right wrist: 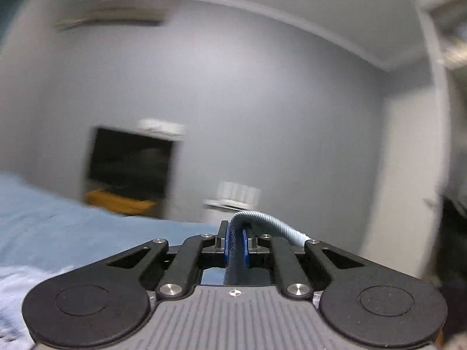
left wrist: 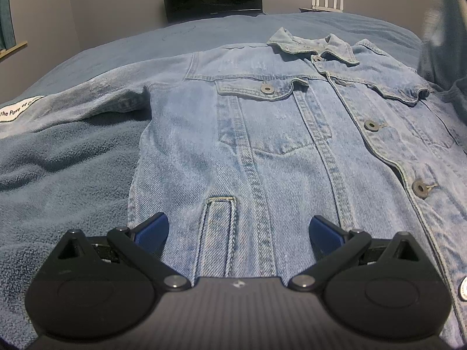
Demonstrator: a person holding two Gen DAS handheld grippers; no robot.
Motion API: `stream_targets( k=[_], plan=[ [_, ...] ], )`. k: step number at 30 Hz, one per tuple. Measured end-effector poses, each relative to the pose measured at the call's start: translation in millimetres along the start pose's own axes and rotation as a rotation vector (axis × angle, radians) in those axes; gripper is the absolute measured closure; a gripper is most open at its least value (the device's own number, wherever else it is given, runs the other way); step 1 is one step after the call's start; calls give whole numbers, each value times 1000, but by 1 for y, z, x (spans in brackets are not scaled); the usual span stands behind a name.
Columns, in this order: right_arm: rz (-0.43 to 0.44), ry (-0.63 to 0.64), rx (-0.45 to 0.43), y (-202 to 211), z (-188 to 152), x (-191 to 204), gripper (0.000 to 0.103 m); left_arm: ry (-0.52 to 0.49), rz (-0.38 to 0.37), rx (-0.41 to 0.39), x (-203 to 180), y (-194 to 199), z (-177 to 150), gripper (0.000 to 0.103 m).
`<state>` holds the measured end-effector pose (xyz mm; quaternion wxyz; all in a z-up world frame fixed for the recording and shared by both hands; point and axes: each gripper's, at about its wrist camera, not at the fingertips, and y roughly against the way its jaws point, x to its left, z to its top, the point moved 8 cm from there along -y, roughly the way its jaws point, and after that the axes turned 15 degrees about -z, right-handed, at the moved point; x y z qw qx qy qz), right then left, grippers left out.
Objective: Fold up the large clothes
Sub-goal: 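Fold the held sleeve across the jacket chest with the right gripper, then release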
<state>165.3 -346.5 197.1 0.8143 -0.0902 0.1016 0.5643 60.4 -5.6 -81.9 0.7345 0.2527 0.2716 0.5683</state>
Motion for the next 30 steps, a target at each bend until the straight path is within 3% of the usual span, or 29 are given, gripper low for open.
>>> stream_targets(
  k=[4, 8, 10, 11, 14, 16, 19, 21, 23, 24, 25, 28, 30],
  plan=[
    [227, 155, 22, 22, -16, 122, 94, 9, -10, -1, 1, 0, 0, 0],
    [420, 263, 132, 52, -71, 217, 95, 17, -17, 1, 2, 0, 0, 0],
    [469, 284, 183, 72, -92, 244, 87, 18, -20, 1, 2, 1, 0, 0],
    [488, 273, 218, 74, -102, 250, 73, 18, -21, 2, 2, 1, 0, 0],
    [495, 134, 343, 76, -115, 244, 47, 17, -23, 5, 2, 2, 0, 0],
    [482, 9, 422, 67, -124, 223, 44, 16, -23, 6, 2, 2, 0, 0],
    [411, -78, 496, 62, -134, 206, 44, 14, -21, 8, 2, 1, 0, 0],
    [371, -215, 634, 46, -146, 196, 44, 14, -22, 9, 2, 1, 1, 0],
    [323, -427, 833, 34, -163, 182, 48, 14, -24, 9, 2, 1, 0, 0],
    [320, -532, 882, 32, -167, 175, 48, 14, -24, 9, 2, 1, 0, 0],
    [306, -601, 892, 31, -170, 169, 48, 13, -25, 9, 2, 1, 0, 0],
    [239, -655, 857, 32, -171, 151, 50, 13, -24, 9, 2, 1, 0, 0],
    [225, -698, 897, 33, -175, 143, 49, 13, -23, 9, 2, 1, 1, 0]
  ],
)
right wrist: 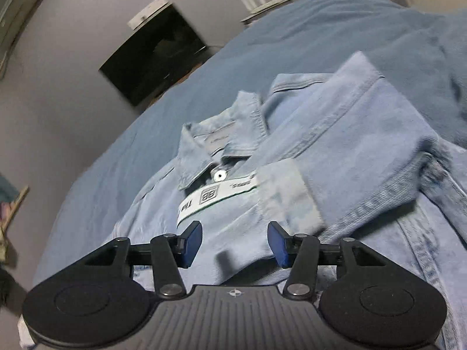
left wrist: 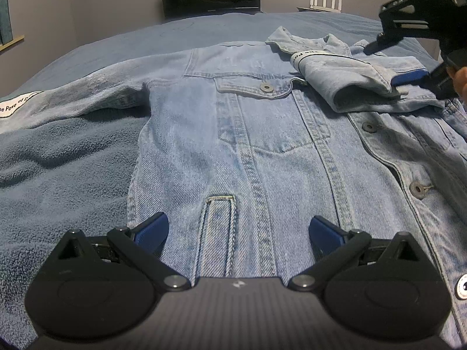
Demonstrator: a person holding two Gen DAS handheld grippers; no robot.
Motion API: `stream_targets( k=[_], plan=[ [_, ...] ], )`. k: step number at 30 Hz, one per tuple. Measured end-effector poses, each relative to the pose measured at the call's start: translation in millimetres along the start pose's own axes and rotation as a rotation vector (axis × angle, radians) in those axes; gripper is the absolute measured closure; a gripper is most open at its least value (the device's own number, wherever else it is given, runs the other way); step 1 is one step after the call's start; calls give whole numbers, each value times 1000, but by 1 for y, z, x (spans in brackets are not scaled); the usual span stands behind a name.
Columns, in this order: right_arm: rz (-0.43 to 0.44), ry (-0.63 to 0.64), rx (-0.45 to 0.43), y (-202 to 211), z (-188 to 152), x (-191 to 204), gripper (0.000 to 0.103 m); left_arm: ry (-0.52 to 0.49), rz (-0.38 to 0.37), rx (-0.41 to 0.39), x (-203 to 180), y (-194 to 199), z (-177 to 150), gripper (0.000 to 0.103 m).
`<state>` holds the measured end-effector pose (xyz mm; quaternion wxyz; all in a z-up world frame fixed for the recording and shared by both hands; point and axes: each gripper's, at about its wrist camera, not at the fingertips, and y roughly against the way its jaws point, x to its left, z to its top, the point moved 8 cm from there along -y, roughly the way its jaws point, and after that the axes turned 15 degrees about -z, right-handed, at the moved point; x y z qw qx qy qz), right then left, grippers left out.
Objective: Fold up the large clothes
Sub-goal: 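Fold the held sleeve across the jacket chest with the right gripper, then release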
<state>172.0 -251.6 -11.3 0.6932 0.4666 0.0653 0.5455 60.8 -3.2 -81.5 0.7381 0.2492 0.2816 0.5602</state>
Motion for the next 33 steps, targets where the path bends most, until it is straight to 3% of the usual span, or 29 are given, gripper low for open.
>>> stream_targets(
  k=[4, 8, 11, 12, 13, 14, 17, 21, 24, 27, 31, 33],
  plan=[
    [29, -94, 115, 1, -12, -6, 50, 1, -1, 0, 0, 0, 0, 0],
    [5, -149, 131, -18, -18, -11, 51, 2, -1, 0, 0, 0, 0, 0],
    [64, -230, 20, -19, -2, -14, 52, 7, -7, -2, 1, -1, -1, 0],
    [83, -226, -22, -18, 3, -11, 58, 13, -11, -5, 2, -1, -1, 0],
    [78, -192, -66, -16, 9, -6, 80, 21, -16, -8, 4, -2, 0, 0],
    [74, -128, -103, -12, 12, 5, 90, 26, -20, -11, 4, -2, 0, 0],
    [112, 72, -203, 10, 11, 50, 92, 24, -18, -12, 4, -2, 0, 0],
    [202, 423, -305, 38, -19, 124, 91, 21, -17, -13, 3, -2, -1, 0],
    [286, 603, -245, 38, -54, 159, 79, 23, -20, -13, 3, -1, -1, 0],
    [374, 627, -218, 47, -69, 165, 56, 32, -33, -13, 5, 1, 1, 0],
    [325, 542, -199, 49, -57, 139, 54, 40, -54, -15, 7, 3, 6, 0],
    [261, 511, -204, 48, -51, 118, 54, 49, -68, -20, 9, 5, 9, 0]
  ],
)
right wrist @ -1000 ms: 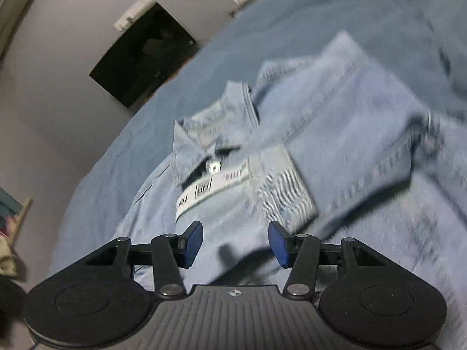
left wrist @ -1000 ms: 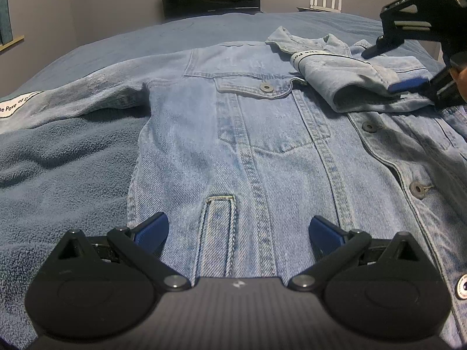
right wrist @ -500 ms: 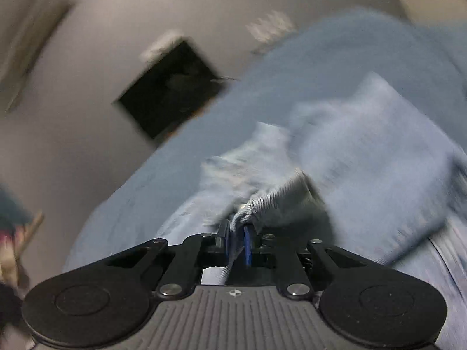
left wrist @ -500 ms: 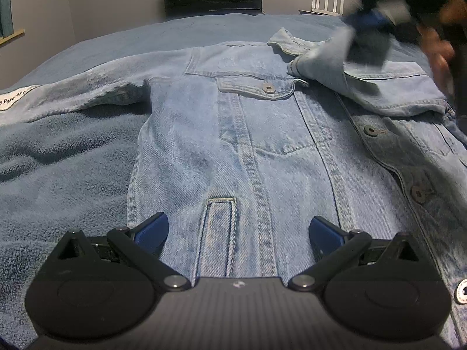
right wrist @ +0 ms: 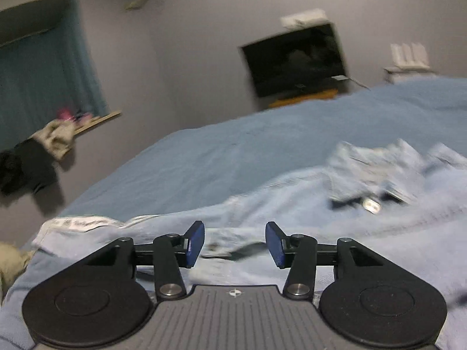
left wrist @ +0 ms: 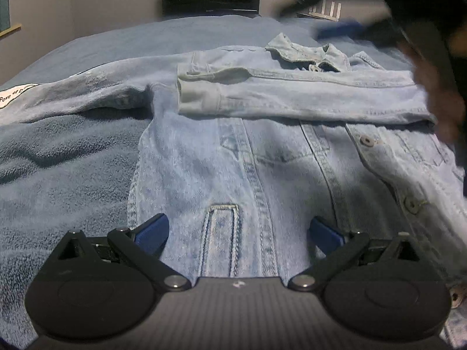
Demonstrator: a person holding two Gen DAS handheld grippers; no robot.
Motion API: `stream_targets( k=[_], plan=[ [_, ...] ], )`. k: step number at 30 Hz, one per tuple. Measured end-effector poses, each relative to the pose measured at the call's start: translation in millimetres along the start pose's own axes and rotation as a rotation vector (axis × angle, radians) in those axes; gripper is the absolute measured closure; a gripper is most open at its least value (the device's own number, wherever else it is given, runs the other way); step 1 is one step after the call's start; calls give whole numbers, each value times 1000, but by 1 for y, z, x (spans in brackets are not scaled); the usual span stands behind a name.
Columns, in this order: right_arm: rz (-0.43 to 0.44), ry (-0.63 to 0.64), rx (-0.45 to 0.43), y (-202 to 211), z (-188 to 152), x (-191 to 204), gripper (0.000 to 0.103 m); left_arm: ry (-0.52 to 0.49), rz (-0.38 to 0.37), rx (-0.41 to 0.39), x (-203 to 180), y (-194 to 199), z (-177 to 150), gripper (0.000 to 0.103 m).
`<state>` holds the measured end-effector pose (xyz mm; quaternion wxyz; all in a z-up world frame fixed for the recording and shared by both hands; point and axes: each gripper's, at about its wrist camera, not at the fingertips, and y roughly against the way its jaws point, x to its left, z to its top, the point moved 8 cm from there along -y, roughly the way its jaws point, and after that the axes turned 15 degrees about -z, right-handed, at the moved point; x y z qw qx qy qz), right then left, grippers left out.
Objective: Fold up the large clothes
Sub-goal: 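Fold the held sleeve across the jacket chest with the right gripper, then release, then grasp the other white-taped sleeve cuff with the left gripper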
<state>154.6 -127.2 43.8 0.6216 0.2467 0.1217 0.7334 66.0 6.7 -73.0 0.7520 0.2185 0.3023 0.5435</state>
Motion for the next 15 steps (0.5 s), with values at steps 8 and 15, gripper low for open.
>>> stream_targets(
  k=[8, 15],
  plan=[
    [-247, -20, 190, -25, -49, -80, 57, 44, -25, -68, 16, 13, 17, 0],
    [-163, 116, 89, 53, -55, -90, 37, -22, 134, -236, 62, 74, 70, 0]
  ],
)
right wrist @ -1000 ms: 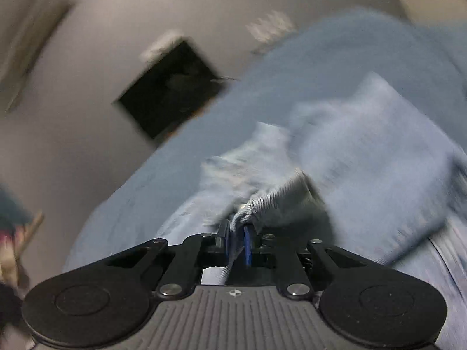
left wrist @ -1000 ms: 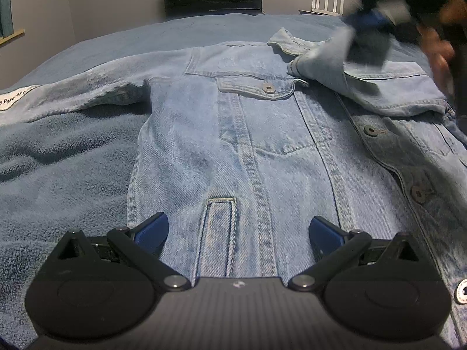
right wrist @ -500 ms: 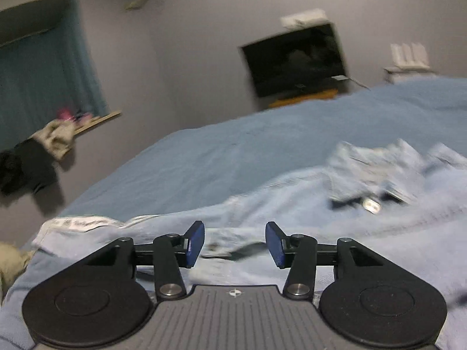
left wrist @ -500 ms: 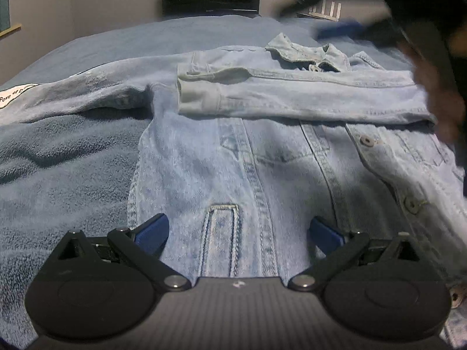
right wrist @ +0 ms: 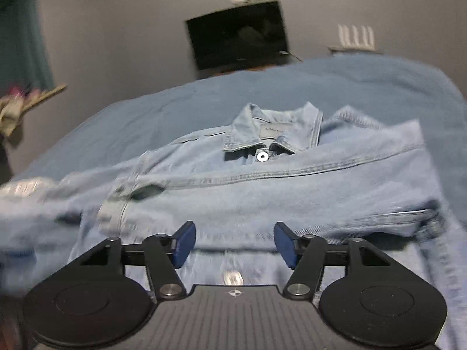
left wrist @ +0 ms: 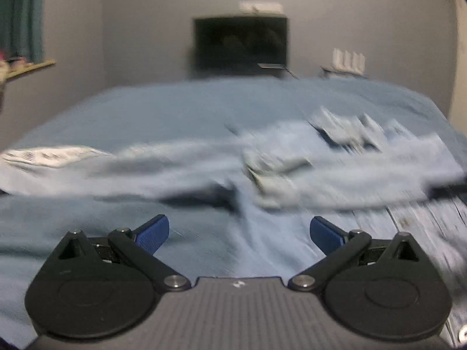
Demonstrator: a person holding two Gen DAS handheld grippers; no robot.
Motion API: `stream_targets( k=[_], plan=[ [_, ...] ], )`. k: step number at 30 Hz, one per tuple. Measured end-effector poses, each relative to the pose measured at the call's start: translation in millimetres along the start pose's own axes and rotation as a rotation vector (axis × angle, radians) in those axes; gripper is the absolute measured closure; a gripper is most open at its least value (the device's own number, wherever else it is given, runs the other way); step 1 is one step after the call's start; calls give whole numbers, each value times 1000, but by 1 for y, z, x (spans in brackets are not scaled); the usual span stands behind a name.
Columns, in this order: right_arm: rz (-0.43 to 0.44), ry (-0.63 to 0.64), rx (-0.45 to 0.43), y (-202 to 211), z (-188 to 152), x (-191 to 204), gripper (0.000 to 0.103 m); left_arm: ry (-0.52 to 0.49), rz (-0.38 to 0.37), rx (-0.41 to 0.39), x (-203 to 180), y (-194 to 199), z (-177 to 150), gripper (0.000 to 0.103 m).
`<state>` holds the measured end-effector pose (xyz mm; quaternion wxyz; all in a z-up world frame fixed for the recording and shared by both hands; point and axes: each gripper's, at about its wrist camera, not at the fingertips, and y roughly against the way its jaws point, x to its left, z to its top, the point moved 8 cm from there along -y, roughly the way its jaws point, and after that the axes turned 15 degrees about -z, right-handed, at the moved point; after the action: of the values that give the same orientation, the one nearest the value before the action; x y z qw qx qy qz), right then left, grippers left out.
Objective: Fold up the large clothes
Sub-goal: 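Grasp the other white-taped sleeve cuff with the left gripper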
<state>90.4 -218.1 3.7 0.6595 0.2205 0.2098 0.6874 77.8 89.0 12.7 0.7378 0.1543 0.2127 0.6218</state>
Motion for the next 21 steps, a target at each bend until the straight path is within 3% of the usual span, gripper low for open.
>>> stream_targets(
  k=[5, 10, 15, 17, 21],
  plan=[
    [25, 16, -12, 43, -25, -22, 32, 175, 160, 2, 86, 12, 21, 0],
    [48, 4, 31, 38, -44, -20, 32, 416, 281, -64, 179, 28, 34, 0],
    [80, 22, 15, 36, -45, -8, 32, 493, 523, -124, 265, 45, 41, 9],
    [81, 20, 25, 35, -47, -7, 32, 550, 552, -127, 295, 49, 34, 19],
    [78, 8, 39, 30, -47, -6, 32, 593, 586, -114, 328, 42, 22, 25]
  ],
)
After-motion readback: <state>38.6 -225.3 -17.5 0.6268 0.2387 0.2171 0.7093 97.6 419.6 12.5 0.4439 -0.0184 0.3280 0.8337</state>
